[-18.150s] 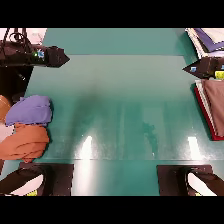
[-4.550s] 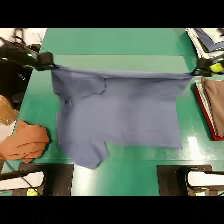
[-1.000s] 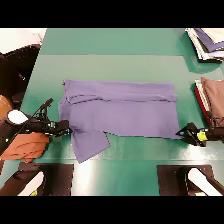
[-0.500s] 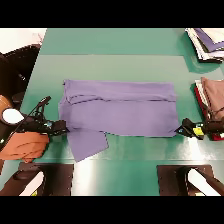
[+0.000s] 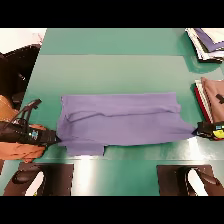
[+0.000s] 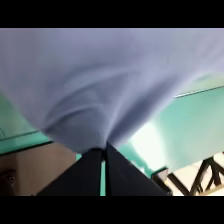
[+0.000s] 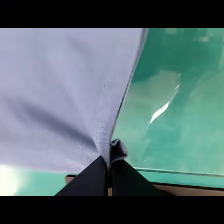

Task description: Fold the shirts.

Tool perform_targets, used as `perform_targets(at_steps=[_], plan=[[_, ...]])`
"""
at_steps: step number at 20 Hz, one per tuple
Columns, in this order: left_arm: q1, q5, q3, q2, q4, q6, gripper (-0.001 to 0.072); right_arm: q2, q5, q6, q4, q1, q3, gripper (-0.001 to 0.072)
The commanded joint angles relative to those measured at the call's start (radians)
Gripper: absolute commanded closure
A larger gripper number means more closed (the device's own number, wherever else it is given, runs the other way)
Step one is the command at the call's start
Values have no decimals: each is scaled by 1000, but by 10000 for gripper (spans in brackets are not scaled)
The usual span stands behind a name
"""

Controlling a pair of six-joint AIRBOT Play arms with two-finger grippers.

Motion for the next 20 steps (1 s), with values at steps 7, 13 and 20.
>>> perform_targets(at_steps=[7,13,20], plan=[[0,460,213,-387,59,126,683,-464,-159,13,-19,200,343,698],[0,606,346,-695,43,171,682,-747,-166,7,34,212,552,696],[0,563,402,-737,38,169,148,-846,-152,-34,70,185,674,300]])
